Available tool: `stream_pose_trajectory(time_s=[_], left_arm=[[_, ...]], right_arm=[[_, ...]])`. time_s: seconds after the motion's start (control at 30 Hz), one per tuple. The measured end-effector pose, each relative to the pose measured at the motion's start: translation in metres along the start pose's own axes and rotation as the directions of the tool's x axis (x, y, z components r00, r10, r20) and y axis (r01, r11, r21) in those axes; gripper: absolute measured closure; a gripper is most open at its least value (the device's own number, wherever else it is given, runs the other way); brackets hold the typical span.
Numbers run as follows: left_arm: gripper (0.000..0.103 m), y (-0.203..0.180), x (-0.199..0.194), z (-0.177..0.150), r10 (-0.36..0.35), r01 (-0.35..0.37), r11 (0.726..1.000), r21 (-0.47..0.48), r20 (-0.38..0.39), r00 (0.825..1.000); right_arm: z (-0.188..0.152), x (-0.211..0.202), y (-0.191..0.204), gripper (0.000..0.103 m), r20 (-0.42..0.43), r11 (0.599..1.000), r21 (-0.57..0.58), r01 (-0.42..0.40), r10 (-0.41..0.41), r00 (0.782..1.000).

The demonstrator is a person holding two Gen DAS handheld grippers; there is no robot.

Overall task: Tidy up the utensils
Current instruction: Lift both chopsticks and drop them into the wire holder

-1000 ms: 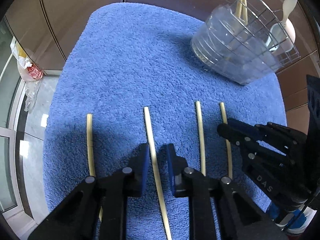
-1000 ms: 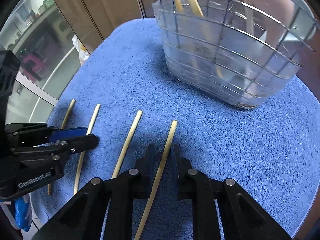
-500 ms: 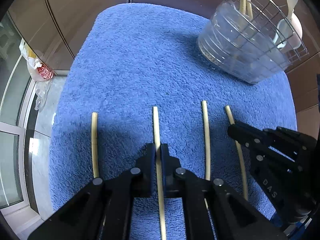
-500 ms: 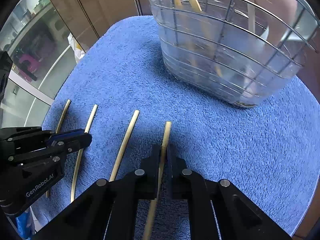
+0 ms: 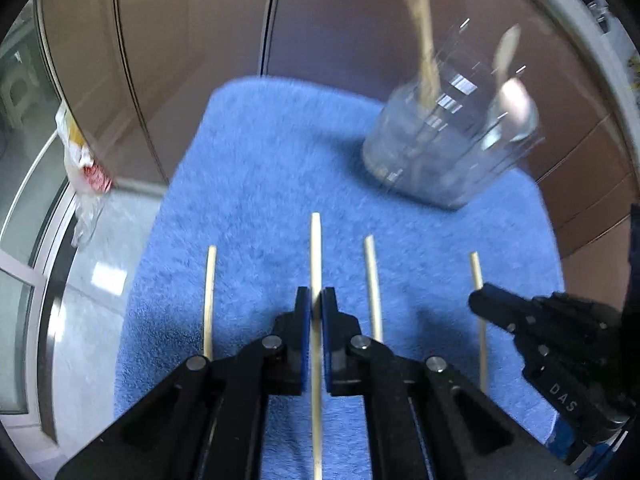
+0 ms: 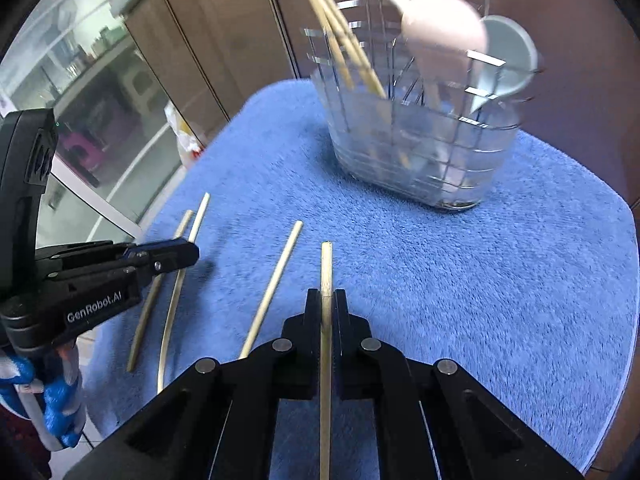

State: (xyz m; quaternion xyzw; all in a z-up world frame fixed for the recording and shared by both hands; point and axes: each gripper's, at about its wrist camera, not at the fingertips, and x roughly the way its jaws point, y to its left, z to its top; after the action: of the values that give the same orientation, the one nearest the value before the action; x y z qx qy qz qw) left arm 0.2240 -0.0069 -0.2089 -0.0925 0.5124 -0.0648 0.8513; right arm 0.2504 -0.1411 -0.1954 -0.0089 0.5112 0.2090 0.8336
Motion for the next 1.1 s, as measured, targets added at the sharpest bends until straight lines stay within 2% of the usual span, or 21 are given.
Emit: stream_pose_trajectory(time_s=[0.2, 0.33, 0.4, 0.5, 0.6, 0.63, 0.7, 0.8, 0.9, 1.03, 1.1], left_arm=[[0.098, -0.003, -0.045, -0.012, -0.016, 0.016, 1.0, 0.004, 0.162, 0.987], [0.098, -0.004, -0.068, -0.009, -0.052, 0.055, 0.998, -0.006, 0.241, 0.969], [0.098, -0.008, -0.082, -0.002, -0.079, 0.084, 0.996, -0.004, 0.297, 0.952], [0.098, -0.017, -0.107, 0.013, -0.112, 0.117, 0.993, 0.011, 0.388, 0.915], [0.098, -0.026, -0.127, 0.034, -0.143, 0.147, 0.989, 0.027, 0.463, 0.875], [0.098, -0.03, -0.134, 0.043, -0.155, 0.16, 0.987, 0.032, 0.494, 0.856], [0.098, -0.034, -0.142, 0.056, -0.162, 0.17, 0.985, 0.035, 0.534, 0.83], [0.098, -0.043, -0.149, 0.077, -0.179, 0.196, 0.98, 0.037, 0.595, 0.784], [0.098, -0.056, -0.154, 0.098, -0.162, 0.182, 0.982, 0.041, 0.671, 0.723], [0.098, -0.066, -0.147, 0.122, -0.159, 0.194, 0.98, 0.037, 0.729, 0.666], [0.098, -0.07, -0.138, 0.129, -0.145, 0.184, 0.982, 0.032, 0.755, 0.64]], right_arm=[[-0.022, -0.045, 0.007, 0.098, 0.125, 0.999, -0.022, -0.029, 0.032, 0.992], [-0.023, -0.076, 0.001, 0.098, 0.245, 0.999, -0.01, -0.049, 0.05, 0.968], [-0.017, -0.097, 0.002, 0.098, 0.319, 0.999, -0.018, -0.047, 0.05, 0.947], [-0.001, -0.126, -0.001, 0.098, 0.432, 0.999, -0.022, -0.043, 0.048, 0.901], [0.02, -0.158, -0.011, 0.098, 0.548, 0.999, -0.006, -0.053, 0.047, 0.835], [0.028, -0.168, -0.016, 0.098, 0.588, 0.999, 0.003, -0.052, 0.04, 0.808], [0.041, -0.175, -0.019, 0.098, 0.642, 0.999, 0.01, -0.033, 0.019, 0.766], [0.061, -0.185, -0.028, 0.098, 0.713, 1.0, 0.02, -0.024, 0.003, 0.701], [0.078, -0.189, -0.031, 0.098, 0.759, 1.0, 0.023, -0.011, -0.01, 0.651], [0.105, -0.192, -0.037, 0.098, 0.818, 0.999, 0.035, 0.001, -0.029, 0.575], [0.115, -0.19, -0.043, 0.098, 0.837, 0.999, 0.035, 0.005, -0.033, 0.547]])
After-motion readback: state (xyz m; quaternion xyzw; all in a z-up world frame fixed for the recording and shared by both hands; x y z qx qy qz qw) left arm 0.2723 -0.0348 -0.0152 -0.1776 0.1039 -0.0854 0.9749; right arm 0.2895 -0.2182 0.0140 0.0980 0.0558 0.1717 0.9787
